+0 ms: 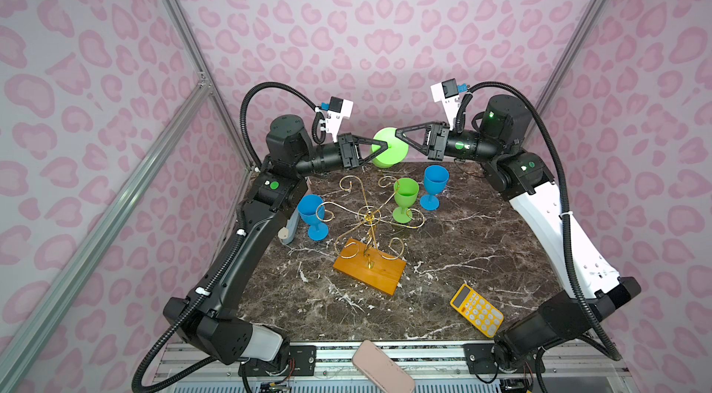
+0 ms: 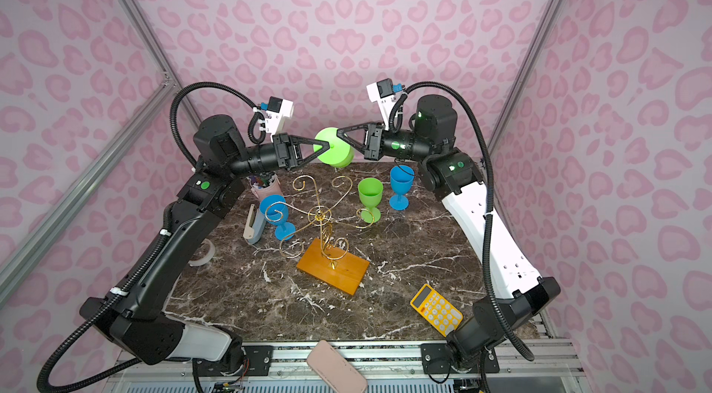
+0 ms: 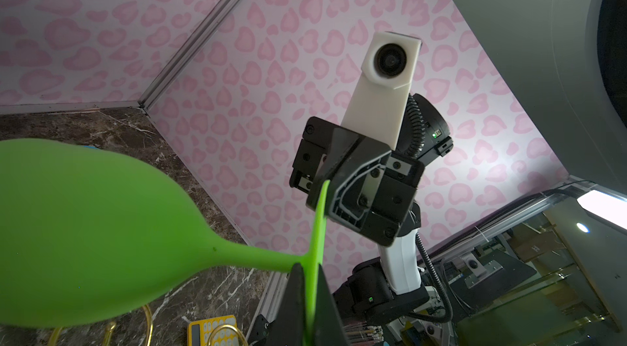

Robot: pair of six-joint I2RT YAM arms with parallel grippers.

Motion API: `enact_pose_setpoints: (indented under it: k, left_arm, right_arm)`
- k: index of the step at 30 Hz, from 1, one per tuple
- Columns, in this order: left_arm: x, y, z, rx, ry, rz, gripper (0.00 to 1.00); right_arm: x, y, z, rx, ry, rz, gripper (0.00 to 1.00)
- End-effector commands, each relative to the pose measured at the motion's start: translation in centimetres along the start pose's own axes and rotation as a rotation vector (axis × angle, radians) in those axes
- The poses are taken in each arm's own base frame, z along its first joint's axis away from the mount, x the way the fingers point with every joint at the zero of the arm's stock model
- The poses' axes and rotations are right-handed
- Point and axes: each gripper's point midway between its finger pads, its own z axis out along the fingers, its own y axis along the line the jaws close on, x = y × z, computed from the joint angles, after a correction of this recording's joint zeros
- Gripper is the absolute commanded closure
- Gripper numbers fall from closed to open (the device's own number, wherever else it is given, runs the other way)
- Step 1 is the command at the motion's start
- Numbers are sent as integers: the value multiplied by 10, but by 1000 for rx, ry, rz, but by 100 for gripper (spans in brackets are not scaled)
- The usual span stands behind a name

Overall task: Take the wine glass off the wine glass rack
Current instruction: Pick up the wine glass from the wine glass rack.

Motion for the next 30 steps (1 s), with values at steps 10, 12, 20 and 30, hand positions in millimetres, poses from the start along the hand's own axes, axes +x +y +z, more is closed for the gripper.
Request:
enact_pose_setpoints:
  k: [10, 12, 20, 30]
  left_arm:
    - [-24, -56, -9, 180, -94, 69, 96]
    - [-28, -59, -8, 210, -107, 57, 96]
    - [-36, -65, -8, 281, -139, 2, 96]
    - [-40, -51, 0, 266, -140, -58, 96]
  right_arm:
    - [6, -9, -78, 300, -98, -360, 18]
    - [14, -10, -92, 366, -120, -481, 10]
    - [43, -21, -112, 489, -172, -793, 2]
    - [37, -31, -75, 482, -139, -959, 2]
